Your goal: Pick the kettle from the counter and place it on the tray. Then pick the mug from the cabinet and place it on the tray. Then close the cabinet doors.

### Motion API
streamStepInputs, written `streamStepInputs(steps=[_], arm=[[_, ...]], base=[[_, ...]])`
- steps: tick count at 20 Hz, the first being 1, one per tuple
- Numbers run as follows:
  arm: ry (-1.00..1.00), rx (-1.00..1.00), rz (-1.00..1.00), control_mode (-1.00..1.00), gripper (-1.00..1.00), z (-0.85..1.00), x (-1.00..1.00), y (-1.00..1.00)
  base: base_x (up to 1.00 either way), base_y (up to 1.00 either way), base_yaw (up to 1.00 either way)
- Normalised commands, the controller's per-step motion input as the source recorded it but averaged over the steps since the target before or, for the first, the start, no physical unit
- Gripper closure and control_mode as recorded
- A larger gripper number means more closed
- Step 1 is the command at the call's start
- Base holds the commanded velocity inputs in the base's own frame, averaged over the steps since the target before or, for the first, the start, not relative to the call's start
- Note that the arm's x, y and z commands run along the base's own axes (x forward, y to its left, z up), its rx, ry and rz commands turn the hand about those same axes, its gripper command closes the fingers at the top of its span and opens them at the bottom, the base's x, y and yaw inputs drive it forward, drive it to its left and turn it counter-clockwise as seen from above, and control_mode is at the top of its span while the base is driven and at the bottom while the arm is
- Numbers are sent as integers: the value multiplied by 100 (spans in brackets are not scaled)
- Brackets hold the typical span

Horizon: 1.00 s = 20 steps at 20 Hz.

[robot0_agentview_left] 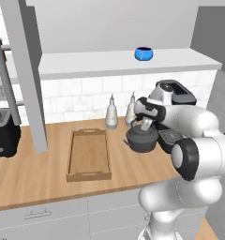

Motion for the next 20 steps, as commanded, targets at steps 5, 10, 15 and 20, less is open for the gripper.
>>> streamStepInputs(steps=[5, 10, 15, 20], arm=[[1, 0, 1, -100, 100, -23, 0, 0], [0, 0, -3, -100, 100, -8, -23, 0], [0, 0, -12, -100, 100, -2, -24, 0], [0, 2, -16, -100, 100, 5, -22, 0]], base=[[0, 0, 0], [0, 0, 0], [0, 0, 0], [0, 0, 0]])
